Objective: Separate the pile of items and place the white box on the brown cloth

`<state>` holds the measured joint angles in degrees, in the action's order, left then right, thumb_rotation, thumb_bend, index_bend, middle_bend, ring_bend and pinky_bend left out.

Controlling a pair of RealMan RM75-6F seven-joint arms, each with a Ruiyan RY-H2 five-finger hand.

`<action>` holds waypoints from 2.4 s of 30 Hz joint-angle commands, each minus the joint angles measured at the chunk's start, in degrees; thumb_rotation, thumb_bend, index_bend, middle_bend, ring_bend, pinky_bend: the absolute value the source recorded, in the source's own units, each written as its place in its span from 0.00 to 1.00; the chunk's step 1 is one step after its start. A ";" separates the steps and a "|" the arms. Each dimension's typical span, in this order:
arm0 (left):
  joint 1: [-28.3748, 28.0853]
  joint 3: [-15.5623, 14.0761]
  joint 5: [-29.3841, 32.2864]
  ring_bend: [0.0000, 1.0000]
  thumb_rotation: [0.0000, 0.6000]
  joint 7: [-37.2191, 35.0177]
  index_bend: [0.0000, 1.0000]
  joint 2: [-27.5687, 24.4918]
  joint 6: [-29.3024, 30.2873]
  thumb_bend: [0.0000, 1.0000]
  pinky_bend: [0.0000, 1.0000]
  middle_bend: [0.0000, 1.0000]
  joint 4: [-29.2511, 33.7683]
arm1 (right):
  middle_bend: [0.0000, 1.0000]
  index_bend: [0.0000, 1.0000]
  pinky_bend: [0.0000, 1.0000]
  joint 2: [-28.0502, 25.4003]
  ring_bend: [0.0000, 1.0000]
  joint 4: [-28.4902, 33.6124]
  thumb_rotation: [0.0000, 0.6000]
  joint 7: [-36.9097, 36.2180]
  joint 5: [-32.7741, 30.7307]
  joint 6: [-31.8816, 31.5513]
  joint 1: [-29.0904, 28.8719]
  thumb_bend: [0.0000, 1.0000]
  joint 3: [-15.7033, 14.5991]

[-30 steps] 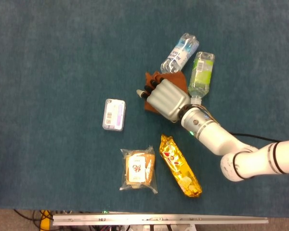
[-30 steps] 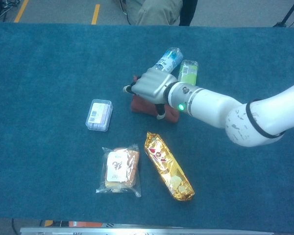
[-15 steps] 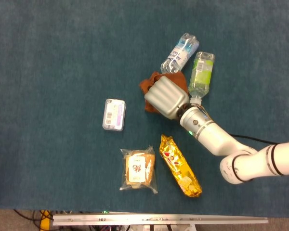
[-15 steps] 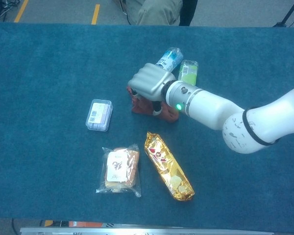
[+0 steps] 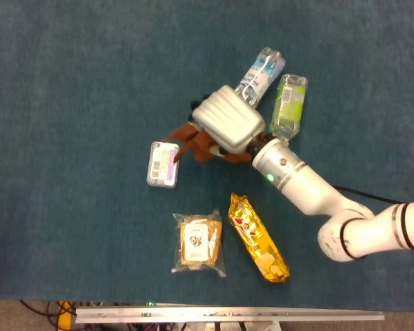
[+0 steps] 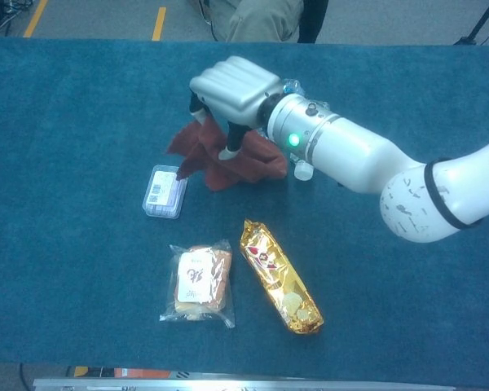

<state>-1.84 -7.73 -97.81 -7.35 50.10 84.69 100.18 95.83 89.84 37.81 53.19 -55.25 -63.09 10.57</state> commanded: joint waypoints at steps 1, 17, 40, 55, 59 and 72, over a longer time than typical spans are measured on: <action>0.17 -0.06 0.02 0.15 1.00 -0.02 0.19 -0.14 0.21 0.35 0.16 0.20 0.06 | 0.55 0.73 0.68 1.10 0.57 -0.57 1.00 -0.55 0.14 -1.08 -0.39 0.00 1.89; 1.51 -0.43 0.10 0.15 1.00 -1.04 0.19 -0.80 1.82 0.35 0.16 0.20 -0.49 | 0.50 0.67 0.67 11.12 0.53 -8.35 1.00 2.46 -4.62 -4.01 -5.55 0.00 9.88; -0.18 0.33 -0.86 0.14 1.00 -0.50 0.19 -0.77 0.12 0.35 0.15 0.20 0.24 | 0.15 0.00 0.41 -9.73 0.18 8.65 1.00 3.23 -3.91 -1.04 1.88 0.00 -0.31; -9.82 3.26 -3.23 0.14 1.00 -0.03 0.17 1.22 -10.14 0.33 0.15 0.20 2.22 | 0.23 0.00 0.41 -31.76 0.21 21.98 1.00 -8.52 12.42 -9.66 17.48 0.00 -10.26; -13.33 4.34 -4.29 0.14 1.00 -0.68 0.16 3.83 -13.24 0.30 0.15 0.19 1.92 | 0.26 0.02 0.44 -36.42 0.26 24.25 1.00 -11.33 18.05 -12.75 21.84 0.00 -12.61; -27.16 8.04 -2.27 0.09 0.97 0.53 0.02 9.62 -29.50 0.29 0.13 0.10 0.20 | 0.26 0.02 0.45 -42.81 0.29 26.30 1.00 -16.81 28.71 -17.42 30.44 0.00 -15.37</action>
<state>-26.40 -0.61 -101.41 -7.08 58.33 58.32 100.90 53.48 116.16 21.60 81.22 -72.07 -33.31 -4.73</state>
